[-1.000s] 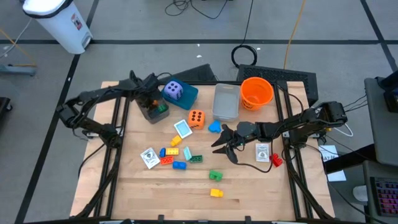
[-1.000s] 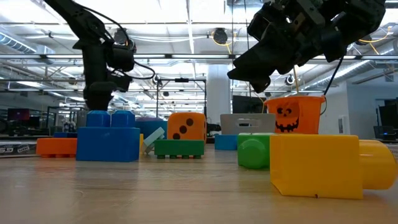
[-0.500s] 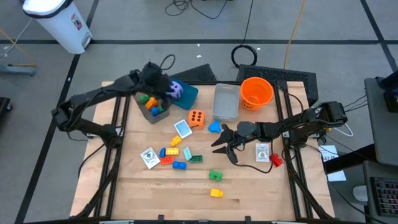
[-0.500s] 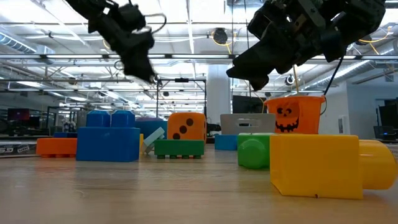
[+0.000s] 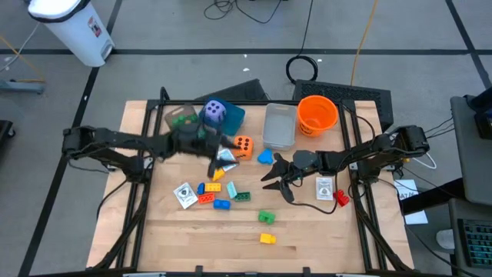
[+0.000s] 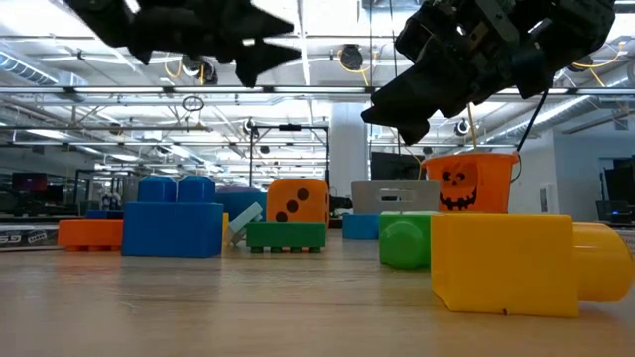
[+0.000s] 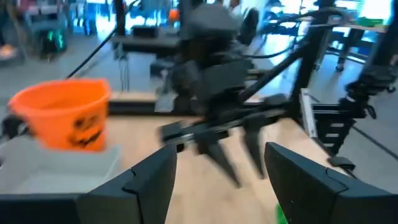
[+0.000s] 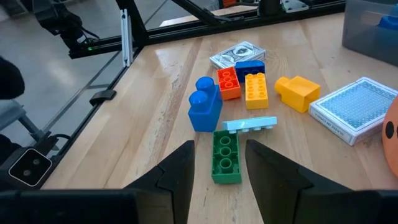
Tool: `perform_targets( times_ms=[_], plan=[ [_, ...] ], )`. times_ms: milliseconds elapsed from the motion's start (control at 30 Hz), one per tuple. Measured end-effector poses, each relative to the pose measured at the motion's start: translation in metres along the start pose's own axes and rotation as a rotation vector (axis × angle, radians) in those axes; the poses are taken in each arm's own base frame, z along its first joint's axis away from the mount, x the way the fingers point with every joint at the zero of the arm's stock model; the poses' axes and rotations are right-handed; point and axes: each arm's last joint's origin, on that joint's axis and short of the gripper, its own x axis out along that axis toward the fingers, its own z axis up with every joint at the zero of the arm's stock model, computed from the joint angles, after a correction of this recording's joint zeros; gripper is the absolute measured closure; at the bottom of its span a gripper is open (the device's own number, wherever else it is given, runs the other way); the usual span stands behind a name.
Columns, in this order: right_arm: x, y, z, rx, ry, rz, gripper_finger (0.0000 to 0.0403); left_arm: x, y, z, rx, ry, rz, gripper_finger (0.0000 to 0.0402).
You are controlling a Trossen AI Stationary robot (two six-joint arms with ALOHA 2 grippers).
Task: Pick & Place Toys
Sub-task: Put the blue game piece into the black bin
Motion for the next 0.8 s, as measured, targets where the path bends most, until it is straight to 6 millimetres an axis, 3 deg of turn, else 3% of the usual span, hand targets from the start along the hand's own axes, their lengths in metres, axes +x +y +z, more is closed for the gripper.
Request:
perform_targets(
  times_ms=[133, 300, 800],
  plan=[
    [0.000, 0.000, 0.000, 0.000, 0.000, 0.000, 0.0268, 0.004, -0.026, -0.002, 0.102, -0.085, 0.079, 0.0149],
    [0.000, 0.000, 0.000, 0.000, 0.000, 0.000, 0.0266, 0.007, -0.046, -0.002, 0.144, -0.103, 0.080, 0.0149],
    [0.000, 0.000, 0.000, 0.000, 0.000, 0.000, 0.0267, 0.008, -0.068, 0.000, 0.099, -0.131, -0.002, 0.0149]
  ],
)
